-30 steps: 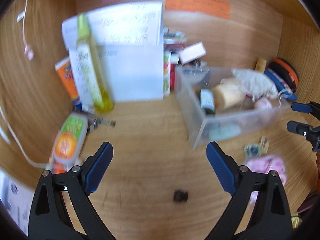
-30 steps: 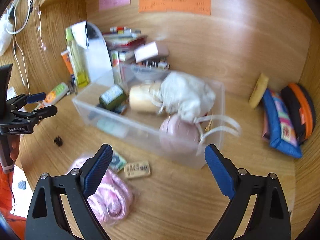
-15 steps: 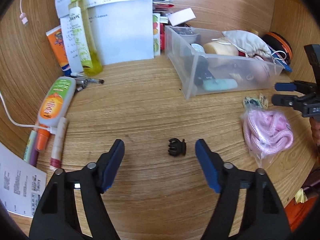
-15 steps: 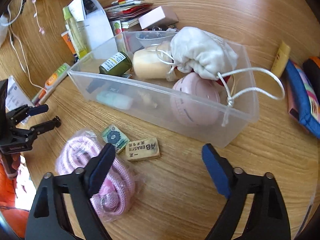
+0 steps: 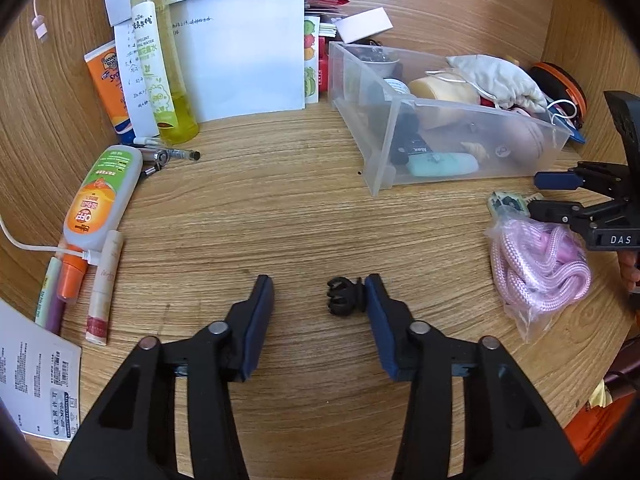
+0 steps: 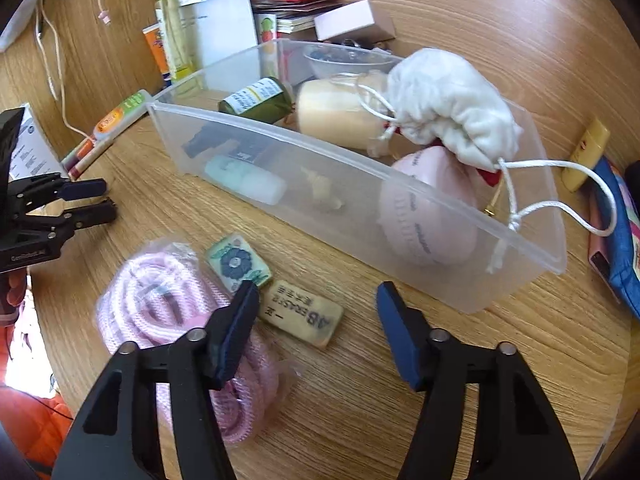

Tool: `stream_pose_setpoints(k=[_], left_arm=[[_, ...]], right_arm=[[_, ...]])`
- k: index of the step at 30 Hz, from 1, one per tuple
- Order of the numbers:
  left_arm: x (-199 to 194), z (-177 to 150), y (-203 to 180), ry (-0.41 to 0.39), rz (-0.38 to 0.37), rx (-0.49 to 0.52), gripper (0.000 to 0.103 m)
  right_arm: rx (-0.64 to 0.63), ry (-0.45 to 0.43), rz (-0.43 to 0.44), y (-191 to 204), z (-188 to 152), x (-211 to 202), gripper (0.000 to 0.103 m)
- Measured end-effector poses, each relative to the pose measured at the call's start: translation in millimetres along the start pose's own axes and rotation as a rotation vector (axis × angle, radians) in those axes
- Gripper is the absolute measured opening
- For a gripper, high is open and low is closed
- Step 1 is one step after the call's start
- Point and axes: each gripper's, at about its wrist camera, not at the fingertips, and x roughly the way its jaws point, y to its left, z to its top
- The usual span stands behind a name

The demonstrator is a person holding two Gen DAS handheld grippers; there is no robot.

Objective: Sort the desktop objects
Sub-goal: 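Move the left gripper to the black claw clip while the right approaches the AB eraser box, then close the left gripper on the black clip while the right gripper closes on the eraser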

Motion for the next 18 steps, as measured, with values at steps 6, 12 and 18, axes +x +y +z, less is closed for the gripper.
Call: stream_pose_setpoints(k=[6,12,18], left_arm=[[-0.3,-2.2,-3.8,-0.01,-0.007,0.007,0.039],[-0.2,-3.4,-9.2,-0.014,-0.025,0.023,0.02],[-0.8,-2.6,-12.0,-0.018,-0.02,0.03,0.018]], right_arm=[[-0.011,0.026,0.016,7.7,0.6,1.1,0.044],[-0.04,0.029,0.014,15.7,-2.4,2.0,0.036],[-0.038,0.021,0.008,18.3,-4.0,0.3,0.032]])
